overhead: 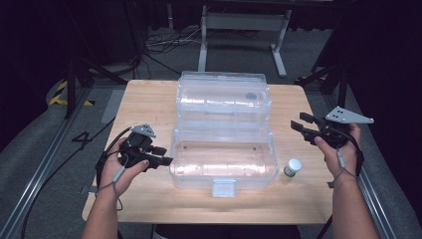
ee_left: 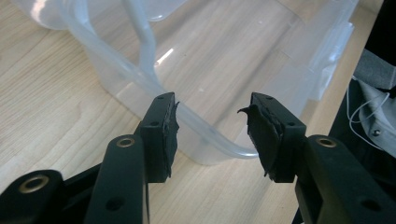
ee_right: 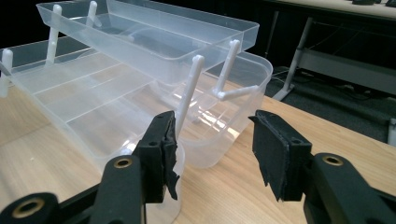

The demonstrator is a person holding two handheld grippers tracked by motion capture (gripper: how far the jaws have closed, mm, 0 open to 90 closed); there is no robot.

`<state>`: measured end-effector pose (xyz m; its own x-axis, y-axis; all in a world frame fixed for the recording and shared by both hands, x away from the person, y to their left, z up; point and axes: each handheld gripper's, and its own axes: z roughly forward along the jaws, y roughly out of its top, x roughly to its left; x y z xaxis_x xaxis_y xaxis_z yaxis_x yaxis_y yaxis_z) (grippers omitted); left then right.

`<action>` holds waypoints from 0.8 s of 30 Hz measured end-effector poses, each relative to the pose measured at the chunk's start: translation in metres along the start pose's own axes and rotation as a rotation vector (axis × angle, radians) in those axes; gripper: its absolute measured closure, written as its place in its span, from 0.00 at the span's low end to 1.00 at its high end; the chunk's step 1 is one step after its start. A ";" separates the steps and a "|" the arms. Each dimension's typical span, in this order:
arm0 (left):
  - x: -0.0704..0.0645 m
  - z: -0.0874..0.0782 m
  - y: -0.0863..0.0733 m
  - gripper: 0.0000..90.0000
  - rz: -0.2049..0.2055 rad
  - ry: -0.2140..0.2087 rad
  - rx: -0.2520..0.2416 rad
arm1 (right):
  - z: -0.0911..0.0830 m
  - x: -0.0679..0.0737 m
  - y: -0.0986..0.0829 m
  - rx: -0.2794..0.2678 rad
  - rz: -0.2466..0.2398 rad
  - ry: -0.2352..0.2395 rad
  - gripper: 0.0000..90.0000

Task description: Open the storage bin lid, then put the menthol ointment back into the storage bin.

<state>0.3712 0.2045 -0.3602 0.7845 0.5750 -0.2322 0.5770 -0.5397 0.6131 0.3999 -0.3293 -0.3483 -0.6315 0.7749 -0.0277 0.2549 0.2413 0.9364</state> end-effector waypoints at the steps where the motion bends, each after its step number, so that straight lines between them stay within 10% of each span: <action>1: 0.000 0.000 0.000 0.59 -0.004 0.005 0.000 | -0.002 -0.001 -0.001 0.009 -0.008 0.002 0.57; 24: 0.014 -0.007 -0.007 0.57 -0.076 0.080 0.006 | -0.023 -0.007 -0.004 0.183 -0.006 0.051 0.59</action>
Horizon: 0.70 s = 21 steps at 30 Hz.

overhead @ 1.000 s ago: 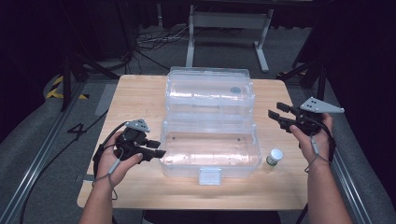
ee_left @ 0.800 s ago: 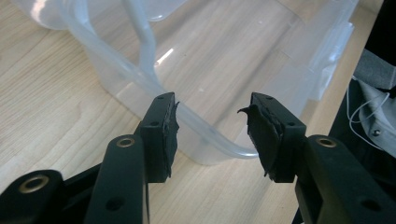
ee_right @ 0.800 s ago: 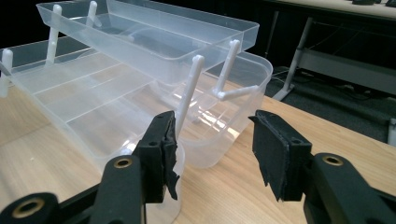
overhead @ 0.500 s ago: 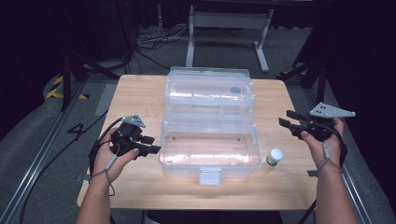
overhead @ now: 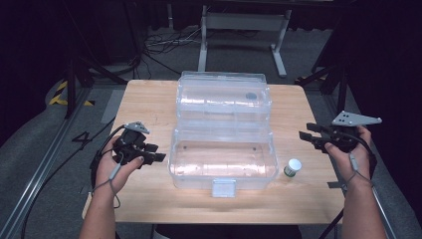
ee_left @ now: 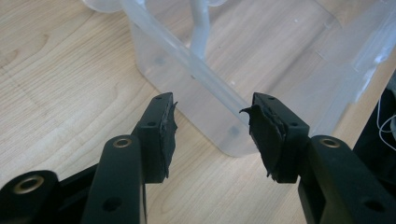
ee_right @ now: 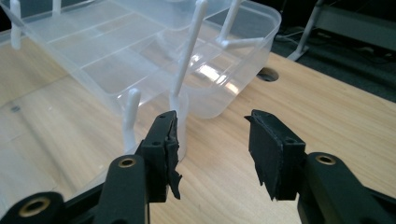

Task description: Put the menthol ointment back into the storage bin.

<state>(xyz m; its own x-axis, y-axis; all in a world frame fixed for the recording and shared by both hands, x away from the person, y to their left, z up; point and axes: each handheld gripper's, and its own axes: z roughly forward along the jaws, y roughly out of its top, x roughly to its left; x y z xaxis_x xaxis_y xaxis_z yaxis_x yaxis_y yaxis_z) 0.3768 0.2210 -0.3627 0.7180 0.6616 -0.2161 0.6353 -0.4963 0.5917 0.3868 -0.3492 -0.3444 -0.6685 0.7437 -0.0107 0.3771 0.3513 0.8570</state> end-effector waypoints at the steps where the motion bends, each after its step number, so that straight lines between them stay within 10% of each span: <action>1: 0.000 0.000 0.000 0.57 0.000 0.000 0.000 | 0.000 0.000 0.000 0.000 0.000 0.000 0.59; 21: 0.004 -0.001 -0.007 0.56 -0.027 0.017 0.012 | 0.014 0.003 -0.005 0.275 -0.007 0.130 0.59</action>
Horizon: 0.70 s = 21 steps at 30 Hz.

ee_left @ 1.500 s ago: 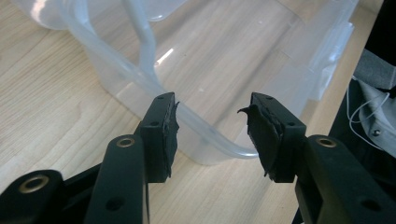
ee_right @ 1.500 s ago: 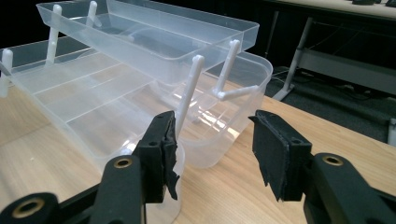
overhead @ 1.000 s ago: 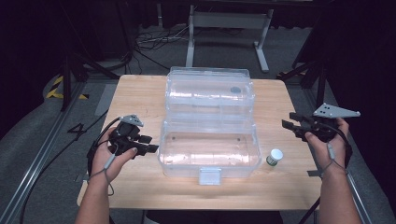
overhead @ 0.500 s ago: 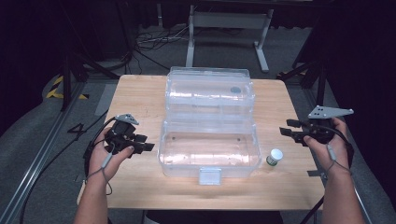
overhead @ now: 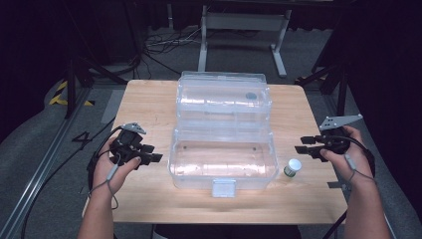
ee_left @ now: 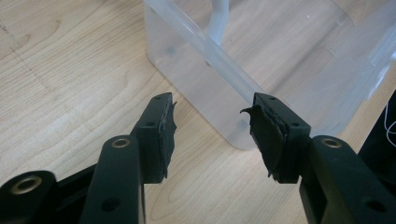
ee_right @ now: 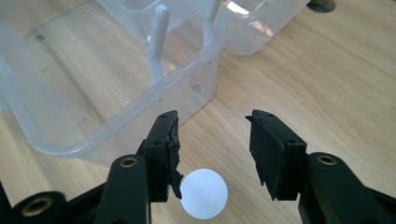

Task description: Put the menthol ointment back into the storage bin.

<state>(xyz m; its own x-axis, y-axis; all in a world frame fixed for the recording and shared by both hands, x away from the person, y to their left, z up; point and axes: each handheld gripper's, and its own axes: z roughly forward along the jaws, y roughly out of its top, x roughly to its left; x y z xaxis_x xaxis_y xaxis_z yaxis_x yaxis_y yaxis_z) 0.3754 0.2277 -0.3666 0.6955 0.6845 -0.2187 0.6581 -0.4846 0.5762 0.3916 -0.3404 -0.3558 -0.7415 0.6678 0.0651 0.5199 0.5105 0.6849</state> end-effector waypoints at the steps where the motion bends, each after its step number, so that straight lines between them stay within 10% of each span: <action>1: 0.000 0.000 0.000 0.56 -0.001 -0.001 0.001 | 0.001 0.000 0.000 0.015 0.000 0.000 0.59; 21: 0.000 0.003 0.000 0.55 0.001 -0.006 0.016 | 0.029 -0.003 -0.012 0.251 -0.045 0.034 0.55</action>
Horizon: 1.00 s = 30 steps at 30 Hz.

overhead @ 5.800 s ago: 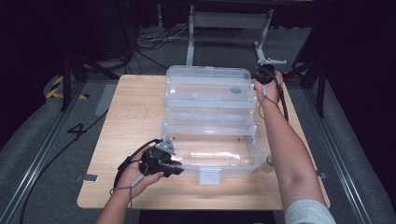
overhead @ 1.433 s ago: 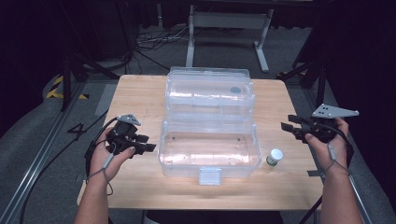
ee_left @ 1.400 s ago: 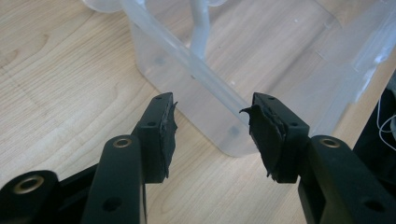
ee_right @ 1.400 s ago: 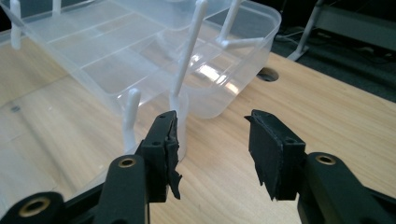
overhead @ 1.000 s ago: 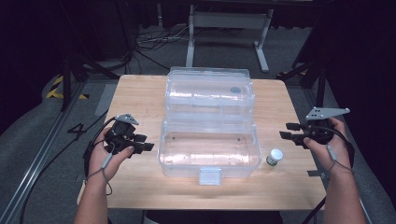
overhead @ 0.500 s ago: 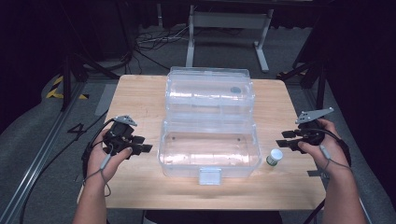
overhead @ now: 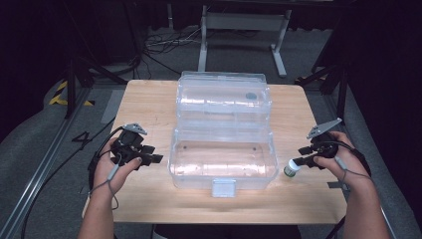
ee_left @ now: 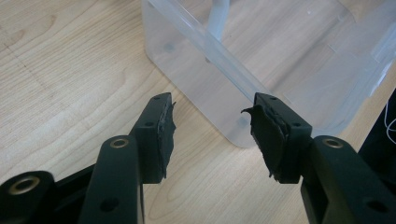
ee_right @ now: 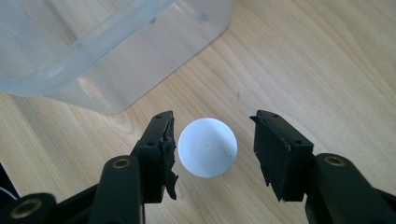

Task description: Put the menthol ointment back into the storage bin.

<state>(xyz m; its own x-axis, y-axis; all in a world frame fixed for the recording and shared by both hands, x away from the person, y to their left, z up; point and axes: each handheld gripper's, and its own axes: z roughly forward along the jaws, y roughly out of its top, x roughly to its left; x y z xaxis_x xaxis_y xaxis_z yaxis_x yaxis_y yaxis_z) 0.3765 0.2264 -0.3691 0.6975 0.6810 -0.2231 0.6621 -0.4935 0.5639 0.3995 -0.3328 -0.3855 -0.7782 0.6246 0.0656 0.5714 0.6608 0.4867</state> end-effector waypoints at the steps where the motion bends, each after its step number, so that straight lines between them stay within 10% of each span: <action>1: 0.000 0.000 0.000 0.55 0.000 -0.001 0.000 | 0.002 0.000 0.000 0.011 -0.002 0.006 0.55; 30: 0.002 0.005 0.000 0.55 -0.008 -0.014 0.013 | 0.036 0.004 0.002 0.180 -0.074 -0.005 0.52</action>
<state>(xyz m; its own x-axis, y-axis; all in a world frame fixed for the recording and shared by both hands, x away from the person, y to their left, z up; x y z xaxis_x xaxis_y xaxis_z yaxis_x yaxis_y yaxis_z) 0.3786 0.2253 -0.3734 0.6957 0.6776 -0.2384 0.6712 -0.4949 0.5519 0.4069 -0.3141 -0.4159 -0.8189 0.5731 0.0304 0.5502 0.7688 0.3260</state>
